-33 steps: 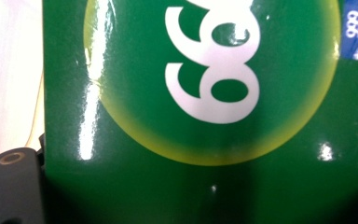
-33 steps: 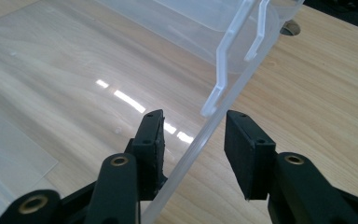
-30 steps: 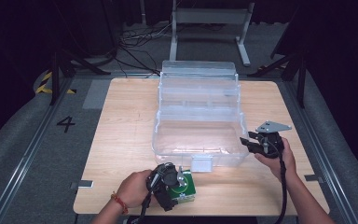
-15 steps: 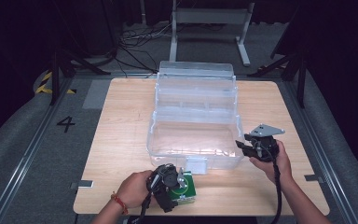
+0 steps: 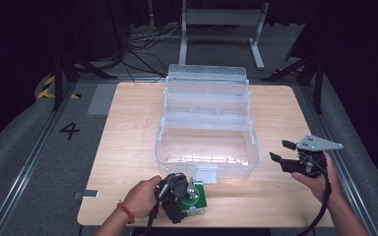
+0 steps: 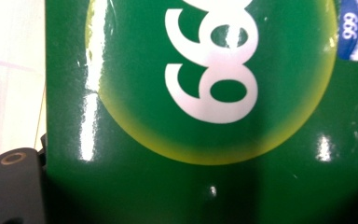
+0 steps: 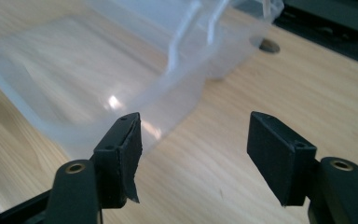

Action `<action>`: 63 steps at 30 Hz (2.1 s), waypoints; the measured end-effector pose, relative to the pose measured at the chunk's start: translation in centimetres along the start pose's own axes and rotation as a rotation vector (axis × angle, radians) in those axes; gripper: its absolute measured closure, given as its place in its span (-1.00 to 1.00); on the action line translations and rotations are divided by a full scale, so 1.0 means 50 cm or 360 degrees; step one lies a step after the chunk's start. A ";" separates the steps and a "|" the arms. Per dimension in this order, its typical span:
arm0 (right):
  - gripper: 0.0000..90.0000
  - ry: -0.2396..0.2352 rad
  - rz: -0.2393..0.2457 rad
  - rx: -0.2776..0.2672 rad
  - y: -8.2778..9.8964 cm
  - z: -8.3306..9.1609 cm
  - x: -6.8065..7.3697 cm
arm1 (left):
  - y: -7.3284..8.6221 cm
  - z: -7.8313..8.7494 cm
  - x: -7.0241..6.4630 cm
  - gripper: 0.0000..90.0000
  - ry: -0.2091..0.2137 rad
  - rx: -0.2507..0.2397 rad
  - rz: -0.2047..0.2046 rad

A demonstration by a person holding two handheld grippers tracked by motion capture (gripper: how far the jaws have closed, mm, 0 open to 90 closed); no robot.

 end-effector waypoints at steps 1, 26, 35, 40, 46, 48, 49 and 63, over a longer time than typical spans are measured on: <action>-0.19 0.0018 -0.0010 0.0015 0.019 0.001 -0.011 | 0.000 0.000 0.000 -0.67 0.0013 0.0008 -0.0004; -0.21 0.0009 -0.0110 0.0266 0.150 -0.055 -0.061 | -0.015 0.027 -0.012 -0.66 -0.0007 0.0008 -0.0114; -0.22 -0.0024 -0.0086 0.0322 0.173 -0.073 -0.049 | -0.029 0.093 -0.020 -0.66 -0.0023 -0.0109 -0.0203; -0.24 -0.0039 -0.0058 0.0346 0.187 -0.079 -0.043 | -0.038 0.152 -0.012 -0.66 -0.0064 -0.0181 -0.0238; -0.38 -0.0067 -0.0134 0.0272 0.198 -0.079 -0.048 | -0.051 0.218 0.020 -0.66 -0.0129 -0.0189 -0.0277; -0.41 -0.0074 -0.0159 0.0261 0.200 -0.081 -0.051 | -0.055 0.229 0.029 -0.67 -0.0137 -0.0208 -0.0277; -0.43 -0.0074 -0.0158 0.0241 0.202 -0.081 -0.052 | -0.058 0.235 0.034 -0.67 -0.0131 -0.0222 -0.0269; -0.46 -0.0047 -0.0175 0.0198 0.206 -0.082 -0.050 | -0.093 0.268 0.138 -0.67 -0.0186 -0.0256 -0.0343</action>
Point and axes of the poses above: each handheld gripper's, and its own axes: z roughly backward along the jaws, y roughly out of its underside, x roughly to its left, the point moved 6 cm from there along -z, roughly forward along the jaws, and after that the axes turned 1 degree about x, right-handed, at the moved point
